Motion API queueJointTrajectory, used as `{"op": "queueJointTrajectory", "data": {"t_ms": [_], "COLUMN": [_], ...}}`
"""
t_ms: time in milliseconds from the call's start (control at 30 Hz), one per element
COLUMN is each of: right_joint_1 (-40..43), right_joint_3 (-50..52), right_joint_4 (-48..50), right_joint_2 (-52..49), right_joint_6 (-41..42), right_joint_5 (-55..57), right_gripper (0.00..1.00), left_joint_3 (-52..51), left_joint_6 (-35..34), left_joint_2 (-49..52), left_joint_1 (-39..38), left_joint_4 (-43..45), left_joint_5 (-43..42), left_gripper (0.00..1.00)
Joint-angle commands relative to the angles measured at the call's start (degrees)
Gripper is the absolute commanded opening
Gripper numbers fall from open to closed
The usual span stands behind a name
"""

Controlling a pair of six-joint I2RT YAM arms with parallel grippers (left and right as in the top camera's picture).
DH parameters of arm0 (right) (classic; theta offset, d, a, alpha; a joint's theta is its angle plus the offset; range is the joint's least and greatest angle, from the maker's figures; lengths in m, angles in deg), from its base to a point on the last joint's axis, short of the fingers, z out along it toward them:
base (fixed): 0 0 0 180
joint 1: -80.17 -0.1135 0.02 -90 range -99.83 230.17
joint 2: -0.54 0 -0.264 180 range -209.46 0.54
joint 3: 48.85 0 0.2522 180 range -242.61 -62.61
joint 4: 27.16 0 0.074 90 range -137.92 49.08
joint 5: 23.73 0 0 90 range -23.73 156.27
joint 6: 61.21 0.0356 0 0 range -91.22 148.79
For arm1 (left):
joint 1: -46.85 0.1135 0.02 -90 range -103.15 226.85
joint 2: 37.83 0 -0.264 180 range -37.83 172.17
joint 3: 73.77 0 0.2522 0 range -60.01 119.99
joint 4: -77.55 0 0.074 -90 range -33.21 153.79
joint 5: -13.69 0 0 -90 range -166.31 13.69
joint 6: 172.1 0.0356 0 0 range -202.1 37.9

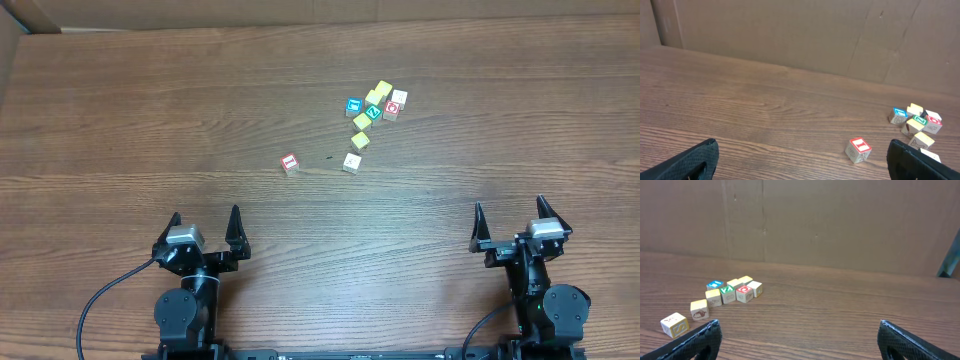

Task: Flip 4 blocks

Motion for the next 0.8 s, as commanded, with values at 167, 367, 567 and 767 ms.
{"op": "queueJointTrajectory", "data": {"t_ms": [167,367,567,767], "right_joint_1": [0.2,0.2,0.2,0.2], "right_joint_3": [0.6,0.6,0.5,0.5], "right_joint_4": [0.3,0.3,0.3,0.3], "right_joint_2": [0.5,0.5,0.5,0.5], "right_joint_6": [0.0,0.3,3.0,7.2], "right_joint_5": [-0.2,-0.2,-0.2,-0.2], "right_gripper": [1.00,1.00,1.00,1.00], "left_joint_3": [-0.2,-0.2,-0.2,-0.2], "left_joint_6": [1.1,1.1,1.1,1.1], "left_joint_2": [-0.5,-0.5,-0.5,-0.5], "left_joint_1": [-0.4,-0.4,-0.4,-0.4], "left_joint_4": [0.0,0.0,0.0,0.0], "left_joint_5": [-0.7,-0.7,-0.7,-0.7], "left_gripper": [1.00,1.00,1.00,1.00]}}
